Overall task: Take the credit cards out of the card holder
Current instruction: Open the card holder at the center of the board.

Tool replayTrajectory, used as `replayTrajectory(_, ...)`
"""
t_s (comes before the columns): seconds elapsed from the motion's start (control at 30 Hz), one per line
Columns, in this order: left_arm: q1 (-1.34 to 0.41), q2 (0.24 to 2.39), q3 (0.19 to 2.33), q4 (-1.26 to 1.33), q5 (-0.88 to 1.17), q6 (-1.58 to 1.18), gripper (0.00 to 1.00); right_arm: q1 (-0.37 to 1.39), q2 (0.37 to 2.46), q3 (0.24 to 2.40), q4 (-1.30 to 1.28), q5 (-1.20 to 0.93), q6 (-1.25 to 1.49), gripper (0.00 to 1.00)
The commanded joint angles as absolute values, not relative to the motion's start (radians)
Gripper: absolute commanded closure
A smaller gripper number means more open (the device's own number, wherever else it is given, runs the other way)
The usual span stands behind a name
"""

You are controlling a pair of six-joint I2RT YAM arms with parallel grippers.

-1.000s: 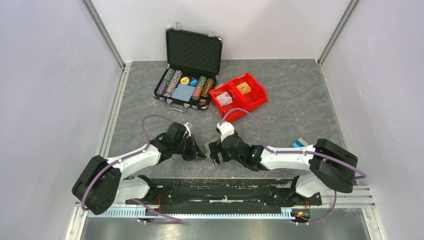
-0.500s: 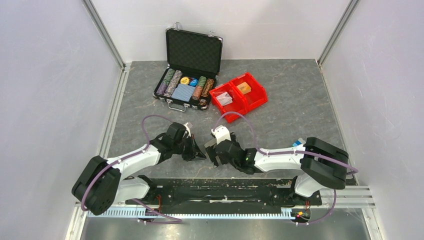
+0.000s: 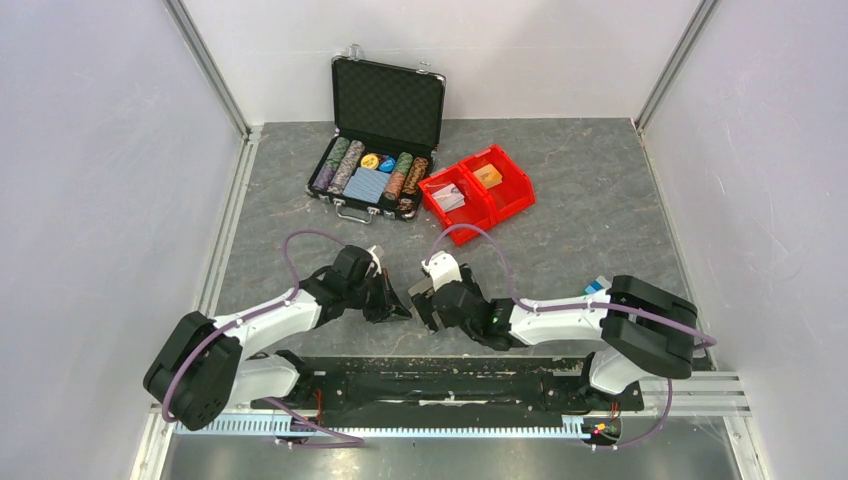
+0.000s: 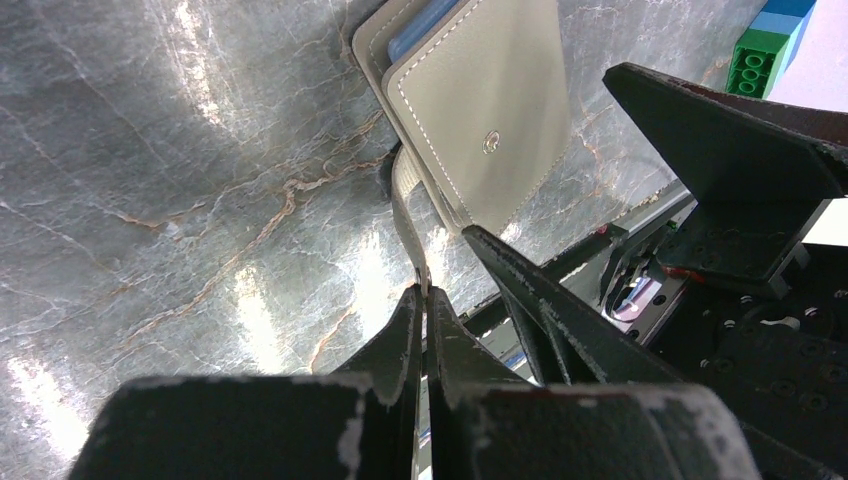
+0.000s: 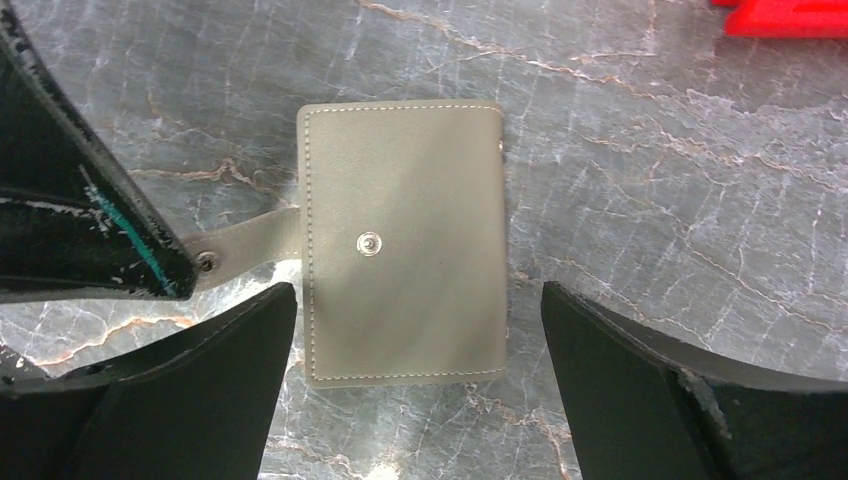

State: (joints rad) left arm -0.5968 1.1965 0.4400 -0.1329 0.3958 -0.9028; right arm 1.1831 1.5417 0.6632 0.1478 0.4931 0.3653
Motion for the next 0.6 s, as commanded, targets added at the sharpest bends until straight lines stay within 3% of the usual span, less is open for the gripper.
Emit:
replayTrajectory(0.0,-0.595,1.176,0.452,-0.135,0.397,-0.927,0.98,1.198,1.516,0.649,0.233,0.459,0.334,0.04)
replayTrajectory(0.57,-0.596,1.174,0.448,-0.137,0.396,-0.927,0.98,1.237,1.594,0.701,0.133,0.617,0.327,0.02)
